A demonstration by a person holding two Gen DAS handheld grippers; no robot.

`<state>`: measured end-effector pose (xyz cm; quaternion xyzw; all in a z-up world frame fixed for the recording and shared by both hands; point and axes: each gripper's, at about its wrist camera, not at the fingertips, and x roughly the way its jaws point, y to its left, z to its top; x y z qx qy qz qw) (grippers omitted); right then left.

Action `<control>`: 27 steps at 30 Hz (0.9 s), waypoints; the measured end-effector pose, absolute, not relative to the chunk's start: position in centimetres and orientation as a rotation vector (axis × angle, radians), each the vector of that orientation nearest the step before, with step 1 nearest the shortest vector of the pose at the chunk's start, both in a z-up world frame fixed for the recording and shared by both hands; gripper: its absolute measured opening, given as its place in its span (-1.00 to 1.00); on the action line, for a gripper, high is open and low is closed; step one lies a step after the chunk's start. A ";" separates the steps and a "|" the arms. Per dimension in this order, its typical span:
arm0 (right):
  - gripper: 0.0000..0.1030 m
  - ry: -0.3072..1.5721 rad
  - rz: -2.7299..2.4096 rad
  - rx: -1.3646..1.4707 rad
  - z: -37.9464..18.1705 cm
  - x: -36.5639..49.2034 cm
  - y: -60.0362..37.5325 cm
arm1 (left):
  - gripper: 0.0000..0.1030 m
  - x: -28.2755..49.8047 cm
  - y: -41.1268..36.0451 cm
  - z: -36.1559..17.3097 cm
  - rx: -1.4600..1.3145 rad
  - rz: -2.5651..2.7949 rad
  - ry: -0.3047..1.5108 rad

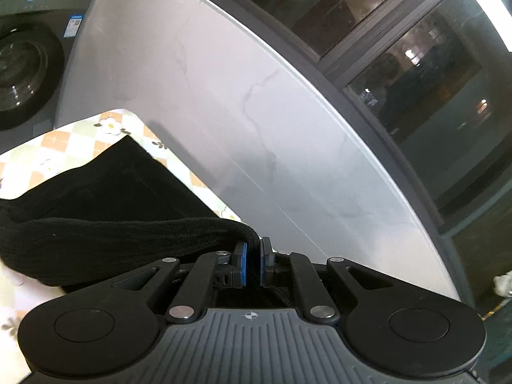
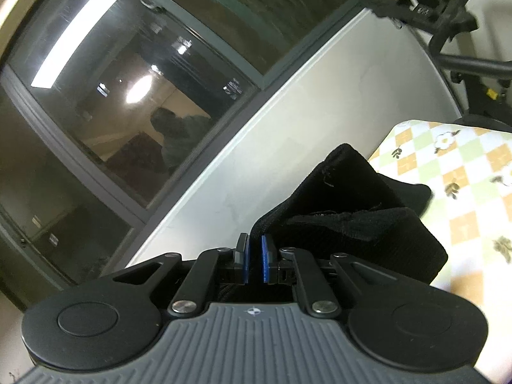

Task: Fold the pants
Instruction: 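Lift the leg ends with both grippers and carry them over the pants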

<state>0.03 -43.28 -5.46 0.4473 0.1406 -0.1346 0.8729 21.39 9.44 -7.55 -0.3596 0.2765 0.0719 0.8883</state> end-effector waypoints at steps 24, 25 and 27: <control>-0.38 0.643 -0.298 0.945 -24.8 26.2 -54.8 | -0.79 45.7 2.3 -19.1 -0.554 0.395 0.883; -0.23 0.661 -0.312 0.931 -25.2 26.5 -55.1 | -0.75 46.1 2.2 -19.8 -0.538 0.399 0.916; -0.16 0.655 -0.320 0.928 -25.4 25.6 -56.1 | -0.65 45.7 2.7 -20.4 -0.535 0.401 0.927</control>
